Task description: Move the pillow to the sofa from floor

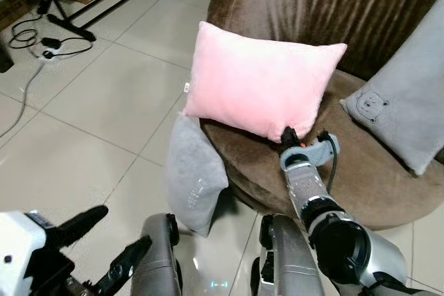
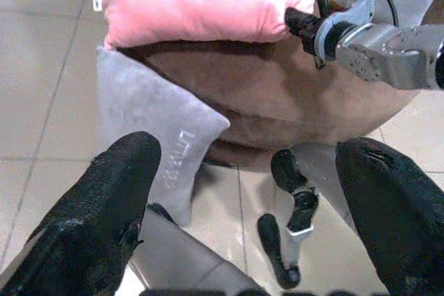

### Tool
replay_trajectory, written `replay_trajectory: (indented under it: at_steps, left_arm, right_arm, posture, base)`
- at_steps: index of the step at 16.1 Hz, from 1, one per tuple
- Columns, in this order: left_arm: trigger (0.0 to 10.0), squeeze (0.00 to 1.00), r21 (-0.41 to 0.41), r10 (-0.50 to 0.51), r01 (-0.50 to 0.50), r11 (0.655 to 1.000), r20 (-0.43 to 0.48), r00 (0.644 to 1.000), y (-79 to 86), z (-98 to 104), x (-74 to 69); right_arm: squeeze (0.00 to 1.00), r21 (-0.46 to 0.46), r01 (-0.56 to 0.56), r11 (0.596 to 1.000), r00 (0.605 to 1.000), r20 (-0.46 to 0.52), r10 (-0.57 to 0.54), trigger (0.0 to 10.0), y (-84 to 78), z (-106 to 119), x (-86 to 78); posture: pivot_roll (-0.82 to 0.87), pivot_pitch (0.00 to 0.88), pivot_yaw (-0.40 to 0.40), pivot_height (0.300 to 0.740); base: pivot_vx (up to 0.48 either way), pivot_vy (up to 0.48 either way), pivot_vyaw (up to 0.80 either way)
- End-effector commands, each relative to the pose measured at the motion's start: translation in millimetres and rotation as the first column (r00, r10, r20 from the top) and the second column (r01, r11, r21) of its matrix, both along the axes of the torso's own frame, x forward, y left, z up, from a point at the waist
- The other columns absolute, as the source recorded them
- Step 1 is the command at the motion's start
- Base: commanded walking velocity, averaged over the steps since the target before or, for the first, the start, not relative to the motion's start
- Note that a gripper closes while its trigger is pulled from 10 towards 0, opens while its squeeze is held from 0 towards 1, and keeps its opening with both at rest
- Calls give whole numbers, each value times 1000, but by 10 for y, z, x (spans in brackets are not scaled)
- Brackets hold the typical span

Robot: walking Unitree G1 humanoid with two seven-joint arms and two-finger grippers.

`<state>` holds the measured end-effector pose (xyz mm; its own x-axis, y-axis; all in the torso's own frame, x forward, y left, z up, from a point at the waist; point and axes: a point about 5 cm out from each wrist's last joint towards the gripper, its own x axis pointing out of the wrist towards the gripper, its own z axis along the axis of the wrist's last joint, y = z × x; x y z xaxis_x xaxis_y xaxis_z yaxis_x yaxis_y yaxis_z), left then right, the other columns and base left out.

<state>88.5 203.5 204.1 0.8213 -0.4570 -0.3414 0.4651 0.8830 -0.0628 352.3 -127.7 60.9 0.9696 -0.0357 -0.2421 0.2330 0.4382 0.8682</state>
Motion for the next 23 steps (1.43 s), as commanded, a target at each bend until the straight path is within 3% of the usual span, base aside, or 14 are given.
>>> replay_trajectory:
  at_steps: [1, 2, 4, 8, 13, 17, 19, 21, 22, 23]
  left_arm:
    - [10000, 0, 13, -6, 6, 1000, -12, 1000, -41, -12, -23]
    - [10000, 0, 65, 40, -43, 997, 37, 998, 1, -74, 98]
    - [10000, 0, 46, 68, -74, 996, 108, 992, 7, -194, 358]
    - [10000, 0, 44, 80, -91, 995, 205, 975, -11, -356, 831]
    - [10000, 0, 46, 79, -95, 994, 277, 958, -70, -384, 1112]
    - [10000, 0, 52, 127, -153, 987, 337, 933, -37, -343, 1178]
    - [10000, 0, 56, 171, -206, 977, 375, 911, 15, -325, 1243]
    - [10000, 0, 70, 195, -242, 968, 405, 893, 31, -312, 1294]
    - [10000, 0, 70, 198, -247, 967, 410, 890, 25, -305, 1314]
    - [10000, 0, 70, 198, -247, 966, 411, 890, 19, -309, 1322]
  right_arm:
    - [0, 16, -22, 1000, 1000, 22, 22, 0, 62, 51, 32]
    - [0, 47, -6, 999, 996, 91, 2, 0, 49, 205, 121]
    - [0, 72, 14, 997, 984, 178, -27, 0, -14, 423, 235]
    - [0, 53, 65, 997, 944, 320, -78, 0, -241, 844, 405]
    - [0, -62, 227, 972, 851, 498, -167, 0, -768, 1472, 475]
    - [0, -275, 315, 908, 758, 649, -66, 0, -901, 2000, 394]
    - [0, -375, 285, 882, 760, 649, 31, 0, -832, 1974, 357]
    - [0, -521, 177, 835, 822, 545, 166, 0, -657, 1604, 301]
    - [0, -602, 112, 791, 847, 474, 240, 0, -560, 1446, 270]
    - [0, -632, 93, 770, 863, 437, 255, 0, -538, 1368, 256]
  posture:
    - [173, 110, -31, 600]
    - [149, 65, -40, 600]
    - [117, 9, -54, 600]
    - [63, 0, -64, 600]
    - [28, 0, -53, 600]
    - [16, 0, -59, 600]
    - [12, 0, -66, 600]
    - [16, 0, -61, 600]
    - [8, 0, -53, 600]
    - [8, 0, -53, 600]
  base:
    - [0, 0, 0]
    - [0, 0, 0]
    - [0, 0, 0]
    - [0, 0, 0]
    - [0, 0, 0]
    - [0, 0, 0]
    - [0, 0, 0]
    - [0, 0, 0]
    - [0, 0, 0]
    - [0, 0, 0]
